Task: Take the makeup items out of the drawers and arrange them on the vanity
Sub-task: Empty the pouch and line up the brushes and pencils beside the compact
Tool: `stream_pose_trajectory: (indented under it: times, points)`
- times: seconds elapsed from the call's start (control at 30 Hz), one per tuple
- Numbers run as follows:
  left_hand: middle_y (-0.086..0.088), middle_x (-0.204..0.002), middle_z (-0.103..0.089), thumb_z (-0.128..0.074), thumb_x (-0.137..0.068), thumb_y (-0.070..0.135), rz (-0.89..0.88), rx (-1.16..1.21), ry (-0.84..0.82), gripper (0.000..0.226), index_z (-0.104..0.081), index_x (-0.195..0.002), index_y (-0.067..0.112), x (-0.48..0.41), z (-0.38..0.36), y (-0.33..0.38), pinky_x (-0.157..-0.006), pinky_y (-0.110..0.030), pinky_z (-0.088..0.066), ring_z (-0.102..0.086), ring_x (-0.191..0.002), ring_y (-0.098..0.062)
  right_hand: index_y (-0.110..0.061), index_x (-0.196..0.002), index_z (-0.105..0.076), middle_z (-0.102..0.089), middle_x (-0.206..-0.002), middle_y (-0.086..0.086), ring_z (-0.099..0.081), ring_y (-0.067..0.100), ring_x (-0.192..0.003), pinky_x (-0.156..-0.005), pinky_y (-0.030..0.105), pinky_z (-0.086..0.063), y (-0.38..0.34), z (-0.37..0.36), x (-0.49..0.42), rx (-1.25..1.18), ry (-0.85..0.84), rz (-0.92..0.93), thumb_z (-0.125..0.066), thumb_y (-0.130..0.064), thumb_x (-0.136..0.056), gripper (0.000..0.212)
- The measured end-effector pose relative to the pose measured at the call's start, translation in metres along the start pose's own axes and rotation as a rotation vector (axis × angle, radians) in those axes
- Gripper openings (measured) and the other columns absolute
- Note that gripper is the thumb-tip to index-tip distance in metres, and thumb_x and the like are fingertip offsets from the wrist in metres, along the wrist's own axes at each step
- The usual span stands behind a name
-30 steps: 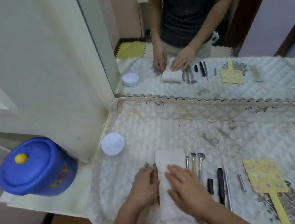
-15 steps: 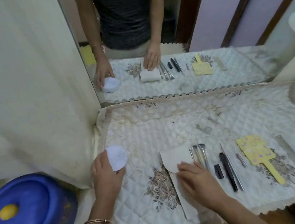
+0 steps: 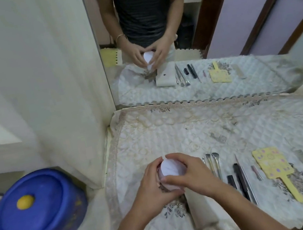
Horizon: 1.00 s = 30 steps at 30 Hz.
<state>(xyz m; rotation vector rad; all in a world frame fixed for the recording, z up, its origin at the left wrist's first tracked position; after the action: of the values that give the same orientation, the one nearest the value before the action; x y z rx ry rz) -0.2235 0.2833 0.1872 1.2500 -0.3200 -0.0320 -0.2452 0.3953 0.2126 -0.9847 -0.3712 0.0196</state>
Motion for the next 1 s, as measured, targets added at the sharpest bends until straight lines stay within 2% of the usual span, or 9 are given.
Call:
stream_pose_trajectory:
  times: [0.07, 0.2, 0.33, 0.47, 0.57, 0.6, 0.7, 0.87, 1.0]
  points:
    - [0.019, -0.129, -0.043, -0.082, -0.062, 0.029, 0.036, 0.065, 0.013, 0.082, -0.035, -0.129, 0.037, 0.002, -0.002, -0.003, -0.083, -0.012, -0.046, -0.045, -0.119, 0.002, -0.028, -0.125, -0.052, -0.053, -0.122, -0.012, -0.048, 0.001, -0.11, -0.08, 0.006, -0.038, 0.001, 0.0, 0.001, 0.028, -0.055, 0.011, -0.078, -0.038, -0.066, 0.065]
    - [0.017, -0.121, -0.057, -0.085, -0.057, 0.029, 0.099, 0.139, -0.027, 0.071, -0.046, -0.114, 0.047, 0.002, -0.009, -0.008, -0.09, -0.029, -0.053, -0.056, -0.109, 0.001, -0.025, -0.127, -0.05, -0.054, -0.128, -0.008, -0.052, 0.007, -0.114, -0.097, 0.025, -0.045, 0.006, 0.003, 0.002, 0.081, -0.146, -0.01, -0.079, -0.04, -0.064, 0.071]
    - [0.011, -0.11, -0.067, -0.087, -0.052, 0.027, 0.122, 0.158, -0.052, 0.067, -0.053, -0.107, 0.048, 0.003, -0.013, -0.011, -0.088, -0.036, -0.055, -0.064, -0.101, -0.001, -0.021, -0.124, -0.056, -0.058, -0.123, -0.009, -0.055, 0.005, -0.112, -0.097, 0.024, -0.046, 0.01, 0.004, 0.001, 0.124, -0.142, 0.008, -0.079, -0.043, -0.062, 0.069]
    - [0.015, -0.109, -0.067, -0.086, -0.057, 0.016, 0.108, 0.153, -0.081, 0.068, -0.051, -0.106, 0.047, 0.008, -0.014, -0.009, -0.079, -0.017, -0.052, -0.061, -0.103, 0.003, -0.02, -0.111, -0.067, -0.067, -0.106, -0.014, -0.063, 0.003, -0.096, -0.088, 0.026, -0.053, 0.014, 0.009, -0.004, 0.0, -0.173, -0.003, -0.074, -0.046, -0.062, 0.056]
    - [0.018, -0.11, -0.064, -0.086, -0.057, 0.012, 0.112, 0.135, -0.077, 0.07, -0.049, -0.106, 0.047, 0.01, -0.012, -0.011, -0.074, -0.006, -0.047, -0.056, -0.103, 0.014, -0.03, -0.073, -0.071, -0.065, -0.069, -0.017, -0.06, -0.002, -0.067, -0.068, 0.018, -0.046, 0.016, 0.016, -0.011, -0.128, -0.222, -0.053, -0.067, -0.04, -0.076, 0.011]
    - [0.017, -0.113, -0.062, -0.086, -0.057, 0.013, 0.115, 0.134, -0.076, 0.072, -0.048, -0.109, 0.045, 0.01, -0.011, -0.013, -0.075, -0.006, -0.047, -0.054, -0.105, 0.014, -0.03, -0.063, -0.067, -0.06, -0.063, -0.015, -0.056, 0.002, -0.063, -0.064, 0.019, -0.043, 0.019, 0.02, -0.015, -0.192, -0.214, -0.077, -0.063, -0.038, -0.081, 0.02]
    - [0.017, -0.119, -0.058, -0.086, -0.058, 0.012, 0.124, 0.158, -0.059, 0.072, -0.05, -0.112, 0.042, 0.014, -0.009, -0.018, -0.081, -0.015, -0.05, -0.049, -0.111, 0.013, -0.013, -0.065, -0.06, -0.052, -0.068, 0.007, -0.051, 0.025, -0.067, -0.06, 0.034, -0.043, 0.036, 0.035, -0.031, -0.388, -0.044, -0.227, -0.06, -0.038, -0.083, 0.031]
    - [0.015, -0.116, -0.055, -0.083, -0.063, 0.013, 0.147, 0.105, -0.046, 0.066, -0.045, -0.112, 0.036, 0.017, -0.01, -0.025, -0.075, -0.011, -0.049, -0.051, -0.099, 0.018, -0.018, -0.052, -0.051, -0.049, -0.06, -0.006, -0.044, 0.012, -0.059, -0.057, 0.025, -0.034, 0.043, 0.027, -0.056, -0.232, 0.089, -0.205, -0.06, -0.038, -0.084, 0.038]
    - [0.014, -0.11, -0.05, -0.084, -0.056, 0.036, 0.101, -0.174, 0.073, 0.065, -0.043, -0.106, 0.035, 0.011, 0.0, -0.036, -0.081, -0.019, -0.047, -0.052, -0.099, 0.002, -0.018, -0.054, -0.047, -0.047, -0.061, -0.006, -0.044, 0.01, -0.06, -0.056, 0.024, -0.032, 0.023, -0.001, -0.072, -0.192, 0.021, -0.146, -0.058, -0.037, -0.086, 0.039]
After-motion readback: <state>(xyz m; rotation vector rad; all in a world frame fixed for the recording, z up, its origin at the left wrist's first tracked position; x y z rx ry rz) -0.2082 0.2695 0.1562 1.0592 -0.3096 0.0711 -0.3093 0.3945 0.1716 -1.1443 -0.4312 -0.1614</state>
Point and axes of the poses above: each hand's wrist, its own x-axis away from the middle knuckle, its own z-axis out of the back of the hand, y = z × x, the point moved 9 cm from there along -x, towards the middle knuckle
